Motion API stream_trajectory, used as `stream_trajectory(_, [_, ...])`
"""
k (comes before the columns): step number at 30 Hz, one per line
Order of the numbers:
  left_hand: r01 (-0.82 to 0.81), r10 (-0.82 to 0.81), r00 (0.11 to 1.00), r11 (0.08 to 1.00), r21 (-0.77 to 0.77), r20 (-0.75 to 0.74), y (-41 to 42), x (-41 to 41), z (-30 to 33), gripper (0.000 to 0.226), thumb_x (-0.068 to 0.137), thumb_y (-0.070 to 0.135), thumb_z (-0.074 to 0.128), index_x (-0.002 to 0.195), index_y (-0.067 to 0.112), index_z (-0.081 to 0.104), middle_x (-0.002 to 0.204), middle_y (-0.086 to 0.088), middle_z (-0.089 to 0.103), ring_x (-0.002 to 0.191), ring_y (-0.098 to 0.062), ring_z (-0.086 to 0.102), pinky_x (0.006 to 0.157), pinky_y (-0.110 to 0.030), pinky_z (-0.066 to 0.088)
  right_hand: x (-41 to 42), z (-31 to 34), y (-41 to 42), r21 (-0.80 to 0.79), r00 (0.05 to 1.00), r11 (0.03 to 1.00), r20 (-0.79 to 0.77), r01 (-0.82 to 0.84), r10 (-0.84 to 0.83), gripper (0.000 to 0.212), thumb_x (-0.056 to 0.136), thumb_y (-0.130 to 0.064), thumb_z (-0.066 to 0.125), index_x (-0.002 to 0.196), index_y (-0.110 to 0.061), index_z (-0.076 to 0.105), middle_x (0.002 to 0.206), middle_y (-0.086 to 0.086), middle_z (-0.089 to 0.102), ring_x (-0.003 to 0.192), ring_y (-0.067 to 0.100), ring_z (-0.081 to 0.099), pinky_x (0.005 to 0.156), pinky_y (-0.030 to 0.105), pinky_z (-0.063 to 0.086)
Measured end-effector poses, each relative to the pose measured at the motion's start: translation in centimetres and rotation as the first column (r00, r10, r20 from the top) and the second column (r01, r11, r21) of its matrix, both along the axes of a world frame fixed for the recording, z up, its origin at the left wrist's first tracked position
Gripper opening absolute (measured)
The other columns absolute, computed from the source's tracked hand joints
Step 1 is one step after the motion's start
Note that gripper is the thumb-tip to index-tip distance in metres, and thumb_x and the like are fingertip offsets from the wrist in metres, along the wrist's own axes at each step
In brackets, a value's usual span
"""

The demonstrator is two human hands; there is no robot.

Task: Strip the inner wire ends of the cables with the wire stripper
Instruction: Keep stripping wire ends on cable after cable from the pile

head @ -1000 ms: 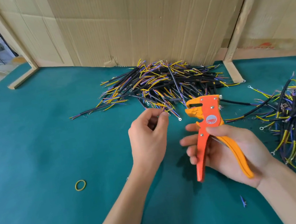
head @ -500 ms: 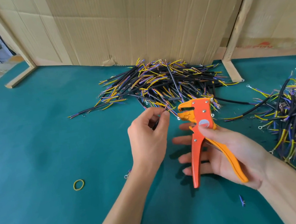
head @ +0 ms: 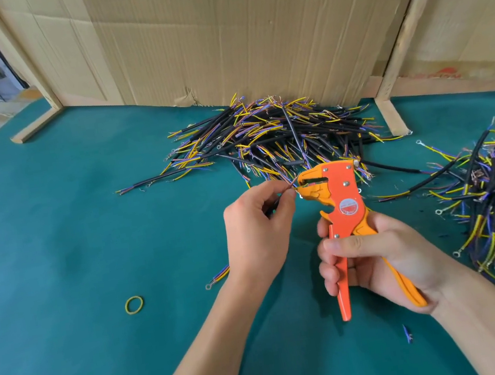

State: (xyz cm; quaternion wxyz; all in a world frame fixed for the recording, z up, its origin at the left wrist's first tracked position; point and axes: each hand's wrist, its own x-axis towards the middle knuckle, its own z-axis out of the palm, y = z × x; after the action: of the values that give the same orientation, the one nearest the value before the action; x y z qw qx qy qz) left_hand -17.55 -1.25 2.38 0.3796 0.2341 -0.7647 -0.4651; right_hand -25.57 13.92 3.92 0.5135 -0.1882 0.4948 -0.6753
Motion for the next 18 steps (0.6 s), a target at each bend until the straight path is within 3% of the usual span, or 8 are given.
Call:
stream_trajectory(4, [0.007, -0.007, 1.0, 1.0, -0.01, -0.007, -0.09, 0.03, -0.01, 0.013, 0.091, 0.013, 0.069, 0.08, 0.018, 0.072, 0.065, 0.003, 0.058, 0.059, -0.008, 0.043, 0.063, -0.026, 0.042, 0.01, 0.07, 0.0, -0.005, 1.0, 1.0, -0.009, -0.017, 0.017, 0.02, 0.077, -0.005, 0.077, 0.093, -0.007, 0.065, 0.07, 0.016, 0.049, 0.056, 0.031, 0.053, 0.053, 0.042, 0.052])
stream_trajectory(12, [0.034, -0.034, 0.999, 0.999, -0.011, -0.009, -0.12, 0.1, -0.02, 0.013, 0.092, 0.014, 0.069, 0.079, 0.017, 0.072, 0.065, 0.0, 0.058, 0.061, -0.017, 0.047, 0.064, -0.033, 0.044, 0.14, 0.12, 0.01, 0.01, 1.0, 1.0, -0.017, -0.022, 0.022, 0.021, 0.081, -0.017, 0.076, 0.076, -0.01, 0.056, 0.063, 0.009, 0.043, 0.048, 0.023, 0.042, 0.047, 0.033, 0.042])
stream_trajectory(15, [0.062, -0.062, 0.998, 0.998, 0.015, -0.002, -0.21, 0.14, 0.03, 0.012, 0.092, 0.015, 0.069, 0.081, 0.018, 0.072, 0.066, -0.002, 0.063, 0.064, -0.023, 0.057, 0.067, -0.037, 0.048, 0.38, 0.09, -0.16, -0.008, 0.999, 1.0, -0.037, 0.002, -0.002, 0.033, 0.078, -0.023, 0.081, 0.068, -0.014, 0.051, 0.06, 0.007, 0.037, 0.044, 0.02, 0.037, 0.043, 0.029, 0.039])
stream_trajectory(18, [0.099, -0.1, 0.995, 0.993, 0.057, 0.026, -0.04, 0.12, -0.03, 0.011, 0.093, 0.011, 0.067, 0.088, 0.018, 0.074, 0.066, 0.007, 0.068, 0.067, -0.013, 0.066, 0.068, -0.023, 0.051, 0.46, -0.12, -0.41, -0.004, 0.992, 0.995, -0.082, 0.099, -0.099, 0.058, 0.069, -0.03, 0.086, 0.067, -0.014, 0.03, 0.055, 0.005, 0.025, 0.037, 0.015, 0.025, 0.037, 0.02, 0.03])
